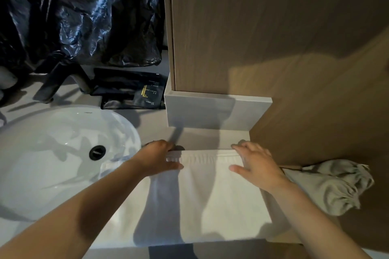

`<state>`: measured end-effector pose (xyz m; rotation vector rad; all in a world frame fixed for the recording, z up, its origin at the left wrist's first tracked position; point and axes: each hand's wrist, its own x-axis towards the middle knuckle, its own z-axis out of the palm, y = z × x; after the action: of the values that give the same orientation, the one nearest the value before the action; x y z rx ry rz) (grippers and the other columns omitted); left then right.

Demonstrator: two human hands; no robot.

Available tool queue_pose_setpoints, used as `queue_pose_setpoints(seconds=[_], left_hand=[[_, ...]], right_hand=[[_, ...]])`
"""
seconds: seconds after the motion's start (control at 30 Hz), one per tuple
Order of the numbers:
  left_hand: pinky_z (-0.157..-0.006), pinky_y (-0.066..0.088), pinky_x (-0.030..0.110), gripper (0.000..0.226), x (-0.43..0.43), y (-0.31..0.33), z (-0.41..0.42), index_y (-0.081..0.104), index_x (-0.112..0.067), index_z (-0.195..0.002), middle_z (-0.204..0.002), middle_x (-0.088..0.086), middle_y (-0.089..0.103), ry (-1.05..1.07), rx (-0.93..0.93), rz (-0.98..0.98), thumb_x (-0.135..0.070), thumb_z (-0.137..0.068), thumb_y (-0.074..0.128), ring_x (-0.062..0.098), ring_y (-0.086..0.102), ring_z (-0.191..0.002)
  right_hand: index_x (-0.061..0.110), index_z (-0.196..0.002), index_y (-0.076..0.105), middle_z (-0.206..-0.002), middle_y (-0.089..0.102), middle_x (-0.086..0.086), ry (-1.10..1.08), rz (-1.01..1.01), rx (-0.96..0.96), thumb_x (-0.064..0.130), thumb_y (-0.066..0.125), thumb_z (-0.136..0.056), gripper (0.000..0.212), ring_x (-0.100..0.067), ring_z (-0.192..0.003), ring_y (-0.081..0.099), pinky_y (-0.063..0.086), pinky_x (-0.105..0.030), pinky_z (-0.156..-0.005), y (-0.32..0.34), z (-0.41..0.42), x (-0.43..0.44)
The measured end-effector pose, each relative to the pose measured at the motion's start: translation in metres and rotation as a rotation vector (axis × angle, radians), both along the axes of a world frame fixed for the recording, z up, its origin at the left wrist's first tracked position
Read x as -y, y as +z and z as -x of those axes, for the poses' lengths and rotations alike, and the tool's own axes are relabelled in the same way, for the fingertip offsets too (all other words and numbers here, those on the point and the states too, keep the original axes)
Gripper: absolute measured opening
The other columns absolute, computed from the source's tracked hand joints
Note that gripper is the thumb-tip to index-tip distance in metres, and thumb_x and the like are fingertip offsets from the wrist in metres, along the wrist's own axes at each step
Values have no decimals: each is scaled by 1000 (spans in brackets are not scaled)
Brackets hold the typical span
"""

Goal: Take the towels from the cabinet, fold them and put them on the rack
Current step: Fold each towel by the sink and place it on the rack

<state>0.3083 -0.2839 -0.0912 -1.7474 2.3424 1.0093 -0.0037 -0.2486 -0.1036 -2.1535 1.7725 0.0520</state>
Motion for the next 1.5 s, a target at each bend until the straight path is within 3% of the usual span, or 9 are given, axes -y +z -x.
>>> queue_pose_setpoints(seconds=[0.17, 0.33, 0.53, 0.7, 0.83, 0.97, 1.13, 1.4, 1.5], left_hand=[[-55, 34, 20, 30, -6, 23, -6, 57, -31, -81, -75, -12, 55, -40, -2, 70, -51, -70, 77, 14, 54, -74], [-55, 34, 20, 30, -20, 78, -24, 57, -28, -82, -81, -9, 58, -96, -40, 322, -51, -73, 74, 14, 53, -71], [-48, 43, 30, 26, -67, 117, -38, 66, -14, -83, -75, 5, 62, -226, -74, 736, -26, -68, 84, 32, 60, -55], [-55, 49, 35, 18, -121, 64, -33, 61, -14, -90, -80, 6, 63, -307, -36, 620, -28, -82, 68, 29, 62, -61], [-75, 46, 26, 19, -156, 21, -23, 55, -18, -103, -98, 1, 59, -319, -101, 251, -33, -91, 58, 17, 58, -83], [-67, 45, 21, 19, -157, 14, -18, 60, -18, -89, -86, -3, 59, -249, -199, 154, -35, -85, 66, 11, 56, -74], [-71, 53, 34, 26, -145, 20, -18, 64, -11, -79, -77, 2, 64, -283, -172, 155, -36, -86, 64, 15, 59, -70], [-86, 44, 20, 26, -120, 27, -25, 65, -13, -108, -105, 2, 64, -322, -129, 248, -33, -91, 63, 17, 59, -94], [-76, 38, 19, 15, -94, 39, -16, 61, -21, -97, -95, -3, 60, -296, -144, 213, -35, -90, 63, 14, 55, -87]], right_hand=[[25, -125, 62, -127, 53, 1, 25, -19, -145, 60, 65, -82, 55, -21, -122, 43, 35, -32, -96, 31, -18, 10], [23, -93, 65, -85, 46, 14, -16, 318, -24, 55, 74, -77, 37, -17, -96, 50, 31, -27, -65, 90, -23, -10], [19, -92, 66, -91, 61, 2, -33, 659, 15, 25, 80, -78, 20, -20, -89, 56, 45, -29, -60, 121, -37, -63], [14, -97, 68, -95, 61, 0, -188, 498, 136, 17, 78, -82, 19, -23, -91, 59, 52, -37, -72, 62, -38, -124], [15, -116, 67, -112, 57, 5, -443, 187, 330, 15, 73, -88, 28, -16, -107, 59, 47, -25, -91, 15, -43, -179], [18, -125, 65, -128, 57, 6, -539, 161, 374, 25, 71, -89, 36, -10, -117, 52, 44, -28, -103, 5, -52, -220], [15, -123, 65, -122, 59, 3, -644, 211, 412, 25, 68, -91, 33, -14, -106, 59, 51, -31, -93, 15, -67, -236], [14, -104, 67, -97, 68, 2, -942, 115, 649, 31, 64, -94, 20, -12, -93, 65, 49, -15, -77, 9, -104, -222], [13, -78, 68, -81, 71, -12, -1144, 62, 826, 34, 63, -94, 26, -31, -87, 69, 56, -35, -83, 10, -114, -203]])
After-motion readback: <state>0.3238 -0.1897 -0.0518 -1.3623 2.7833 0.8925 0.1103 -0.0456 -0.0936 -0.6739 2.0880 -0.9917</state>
